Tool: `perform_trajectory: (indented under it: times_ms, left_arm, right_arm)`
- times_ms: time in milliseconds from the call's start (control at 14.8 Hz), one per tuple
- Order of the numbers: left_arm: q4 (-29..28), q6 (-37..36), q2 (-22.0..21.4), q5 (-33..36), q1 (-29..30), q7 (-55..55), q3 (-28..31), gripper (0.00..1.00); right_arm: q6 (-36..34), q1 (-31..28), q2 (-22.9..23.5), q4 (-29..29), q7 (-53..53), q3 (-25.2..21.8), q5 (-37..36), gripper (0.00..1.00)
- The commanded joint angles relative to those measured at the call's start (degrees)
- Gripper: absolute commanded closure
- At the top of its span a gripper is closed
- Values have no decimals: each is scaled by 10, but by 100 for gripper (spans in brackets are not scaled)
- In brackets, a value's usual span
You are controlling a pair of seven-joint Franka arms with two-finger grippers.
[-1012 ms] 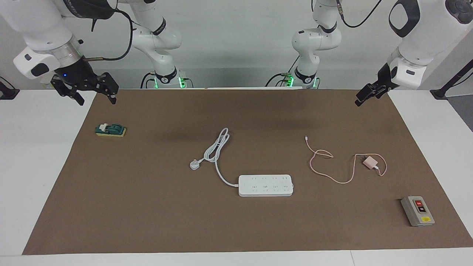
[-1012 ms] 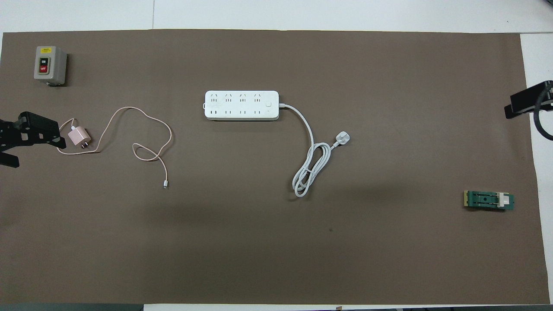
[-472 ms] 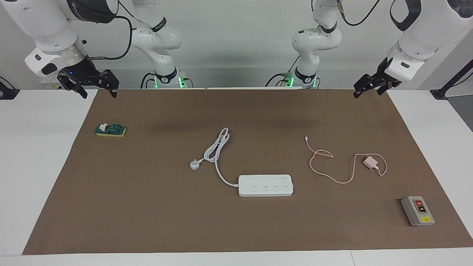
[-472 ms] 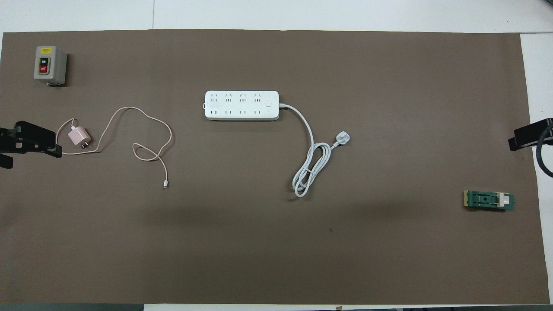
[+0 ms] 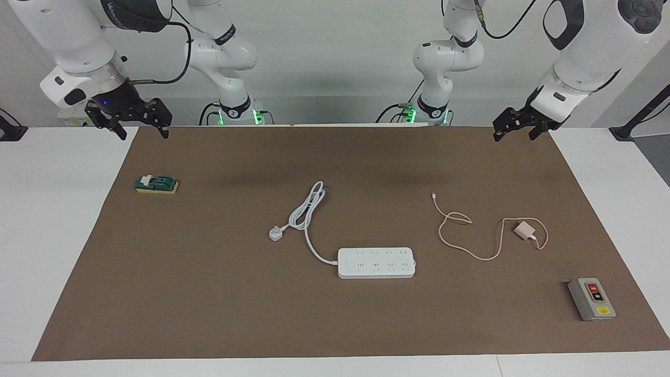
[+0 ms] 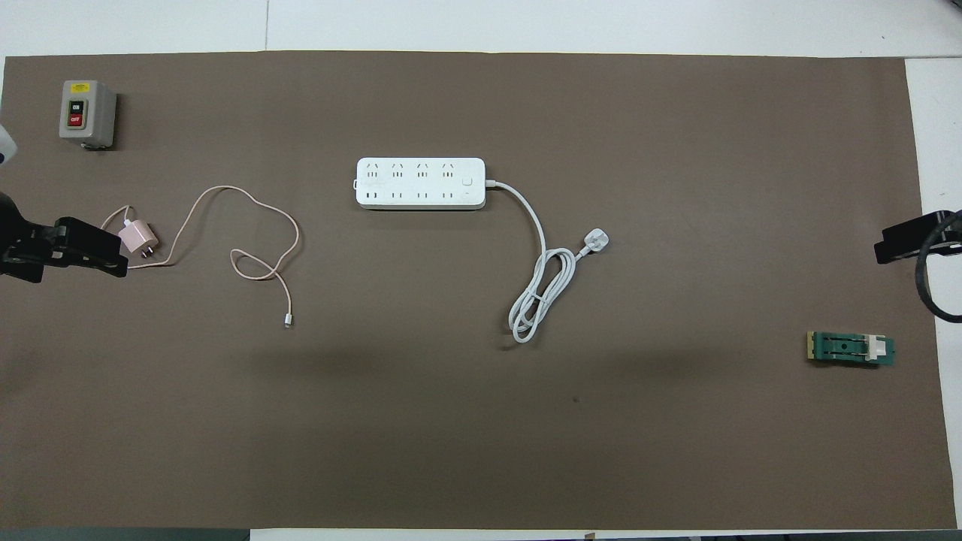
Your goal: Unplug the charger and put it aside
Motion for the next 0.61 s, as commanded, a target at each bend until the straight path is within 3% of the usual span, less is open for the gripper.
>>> perform_trajectory:
  times_ms: [0,540]
  left_arm:
    - [0,12,7,6,-11,11,6,0]
    - [1,22,10,8,-11,10,8,0]
  right_arm:
    - [10,-3,-13,-17,6,5,-6,0]
    - [7,-2,-14,-18,5,5,-6,0]
